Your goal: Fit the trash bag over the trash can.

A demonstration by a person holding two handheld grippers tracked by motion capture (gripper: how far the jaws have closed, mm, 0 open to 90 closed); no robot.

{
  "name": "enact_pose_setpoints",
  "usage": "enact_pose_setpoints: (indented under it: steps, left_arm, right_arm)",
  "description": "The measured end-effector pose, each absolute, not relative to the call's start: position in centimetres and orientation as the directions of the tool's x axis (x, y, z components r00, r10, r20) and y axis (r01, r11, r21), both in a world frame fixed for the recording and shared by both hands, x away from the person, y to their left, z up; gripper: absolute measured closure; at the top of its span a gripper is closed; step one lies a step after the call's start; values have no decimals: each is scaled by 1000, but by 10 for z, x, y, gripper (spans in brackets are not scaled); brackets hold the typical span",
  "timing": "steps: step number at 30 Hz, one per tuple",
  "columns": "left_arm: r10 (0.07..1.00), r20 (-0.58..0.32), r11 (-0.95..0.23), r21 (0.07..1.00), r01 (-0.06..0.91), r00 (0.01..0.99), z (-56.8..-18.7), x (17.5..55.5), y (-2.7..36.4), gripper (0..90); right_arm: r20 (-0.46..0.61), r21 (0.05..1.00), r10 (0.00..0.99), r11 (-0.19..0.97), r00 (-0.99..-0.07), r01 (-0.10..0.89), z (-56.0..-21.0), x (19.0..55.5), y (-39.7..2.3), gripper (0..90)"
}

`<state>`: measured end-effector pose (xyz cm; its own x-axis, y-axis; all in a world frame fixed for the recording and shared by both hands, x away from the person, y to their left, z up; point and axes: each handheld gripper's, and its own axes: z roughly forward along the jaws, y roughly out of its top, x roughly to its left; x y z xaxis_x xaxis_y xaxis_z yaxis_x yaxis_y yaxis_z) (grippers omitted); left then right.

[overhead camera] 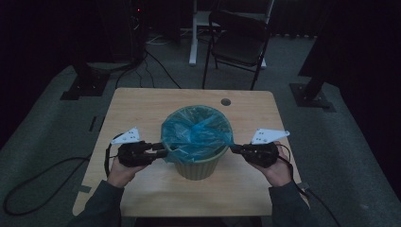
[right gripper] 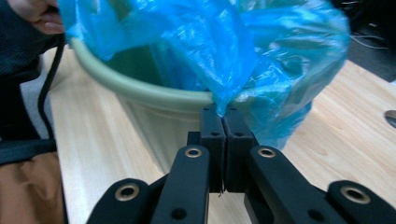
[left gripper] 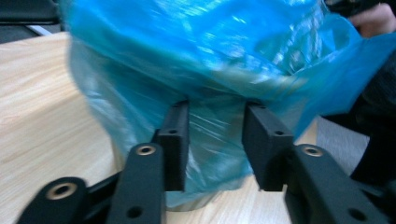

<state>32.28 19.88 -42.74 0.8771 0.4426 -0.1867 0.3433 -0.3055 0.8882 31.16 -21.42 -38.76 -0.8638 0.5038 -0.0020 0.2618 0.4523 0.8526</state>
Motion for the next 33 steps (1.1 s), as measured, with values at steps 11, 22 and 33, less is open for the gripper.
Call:
enact_pose_setpoints:
  steps: [11,22,33]
  left_arm:
    - [432,-180,-350,870,348,884,-438,320,192,888]
    - [429,-183,-408,835,370,885,-452,321,184,897]
    - [435,-140,-391,861,327,889,-444,309,188,738]
  right_arm:
    - [12,825,427,506,-904,250,-403,300,-204,900]
    - [60,749,415,582,-908,316,-429,306,-205,900]
    - [83,709,452,599,-888,372,-438,311,-210,900]
